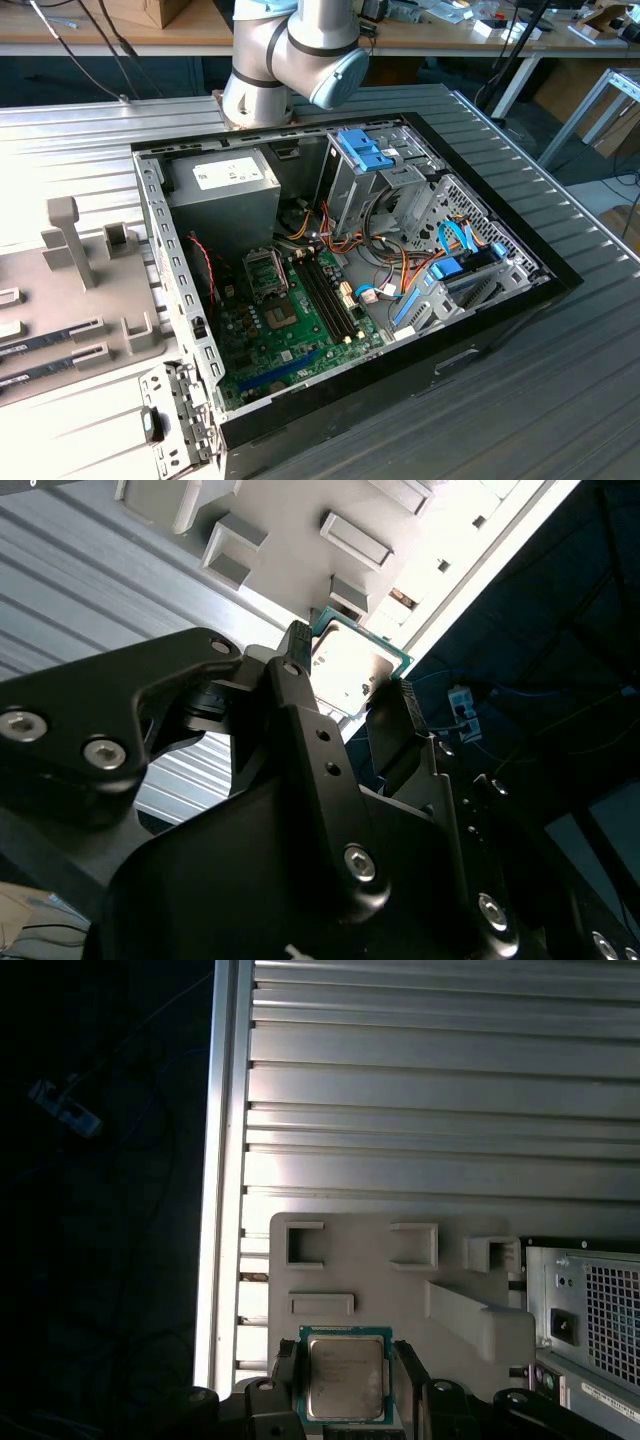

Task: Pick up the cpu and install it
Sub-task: 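Pick up the cpu and move it towards the insertion slot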

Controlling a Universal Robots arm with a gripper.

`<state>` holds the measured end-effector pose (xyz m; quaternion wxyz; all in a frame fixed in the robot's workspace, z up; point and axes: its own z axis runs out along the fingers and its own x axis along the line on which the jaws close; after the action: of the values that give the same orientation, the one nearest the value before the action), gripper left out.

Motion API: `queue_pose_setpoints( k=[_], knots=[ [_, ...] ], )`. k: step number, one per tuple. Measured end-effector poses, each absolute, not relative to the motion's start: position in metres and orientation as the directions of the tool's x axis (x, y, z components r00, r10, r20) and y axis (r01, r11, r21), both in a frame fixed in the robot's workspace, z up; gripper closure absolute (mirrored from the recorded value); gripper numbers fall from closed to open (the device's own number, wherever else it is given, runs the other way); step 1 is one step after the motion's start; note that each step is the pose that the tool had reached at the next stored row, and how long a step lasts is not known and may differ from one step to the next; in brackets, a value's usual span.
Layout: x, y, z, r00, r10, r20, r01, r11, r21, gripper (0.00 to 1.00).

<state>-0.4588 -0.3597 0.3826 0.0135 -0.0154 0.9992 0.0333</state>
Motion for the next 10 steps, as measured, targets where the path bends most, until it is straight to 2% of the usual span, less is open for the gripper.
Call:
queue_pose_setpoints(
  k=[10],
  knots=[
    [-0.4568, -0.3604, 0.3827, -0.999, -0.03, -0.028, -0.032, 0.997, 0.066, 0.53]
  ],
)
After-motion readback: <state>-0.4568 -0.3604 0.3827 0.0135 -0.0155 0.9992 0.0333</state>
